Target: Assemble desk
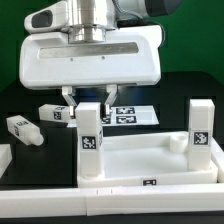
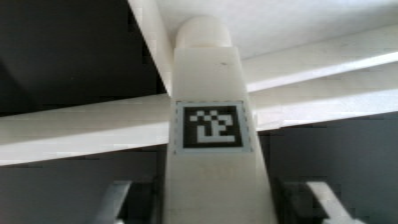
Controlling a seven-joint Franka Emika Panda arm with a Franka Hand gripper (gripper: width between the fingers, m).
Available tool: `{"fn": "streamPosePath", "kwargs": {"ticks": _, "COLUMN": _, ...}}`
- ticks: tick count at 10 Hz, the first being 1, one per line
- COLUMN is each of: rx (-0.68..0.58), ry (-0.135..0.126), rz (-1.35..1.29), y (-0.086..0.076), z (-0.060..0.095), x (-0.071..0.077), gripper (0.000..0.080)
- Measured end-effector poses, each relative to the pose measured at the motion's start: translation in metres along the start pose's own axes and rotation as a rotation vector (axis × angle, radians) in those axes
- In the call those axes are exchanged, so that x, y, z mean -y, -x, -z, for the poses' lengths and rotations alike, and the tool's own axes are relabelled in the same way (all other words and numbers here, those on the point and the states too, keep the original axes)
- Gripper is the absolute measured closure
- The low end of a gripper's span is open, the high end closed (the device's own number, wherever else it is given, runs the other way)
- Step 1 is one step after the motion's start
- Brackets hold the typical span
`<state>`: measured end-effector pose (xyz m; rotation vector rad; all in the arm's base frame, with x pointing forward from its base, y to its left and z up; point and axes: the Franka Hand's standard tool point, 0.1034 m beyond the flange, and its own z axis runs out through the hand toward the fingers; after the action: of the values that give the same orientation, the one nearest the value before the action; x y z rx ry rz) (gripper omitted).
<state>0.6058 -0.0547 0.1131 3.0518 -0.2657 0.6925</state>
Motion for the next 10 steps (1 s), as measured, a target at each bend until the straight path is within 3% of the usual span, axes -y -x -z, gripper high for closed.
{"fn": "streamPosePath", "kwargs": {"ticks": 1, "rx": 0.013, "ry": -0.004, "rz": -0.001, "y": 0.001, "z": -0.001, "x": 0.001, "gripper": 0.0435}}
{"fn": "streamPosePath", "kwargs": {"ticks": 2, "rx": 0.045, "ry": -0.016, "rz": -0.003, "y": 0.002, "z": -0.001, "x": 0.003, "gripper": 0.0299}}
{"fn": "streamPosePath", "kwargs": {"ticks": 3, "rx": 0.059, "ry": -0.027, "rz": -0.008, "y": -0.007, "z": 0.0, "x": 0.003, "gripper": 0.0299}}
{"fn": "streamPosePath", "kwargs": {"ticks": 4, "rx": 0.124, "ry": -0.048, "rz": -0.026, "y": -0.011, "z": 0.0, "x": 0.006, "gripper": 0.0182}}
{"fn": "streamPosePath", "kwargs": {"ticks": 5, "rx": 0.226, "ry": -0.076, "rz": -0.05, "y": -0.014, "z": 0.0, "x": 0.01, "gripper": 0.016}}
{"fn": "streamPosePath", "kwargs": {"ticks": 7, "rx": 0.379, "ry": -0.104, "rz": -0.096, "y": -0.015, "z": -0.002, "x": 0.013, "gripper": 0.0151}}
{"fn": "streamPosePath", "kwargs": {"ticks": 10, "rx": 0.452, "ry": -0.108, "rz": -0.096, "y": -0.015, "z": -0.003, "x": 0.013, "gripper": 0.0157}}
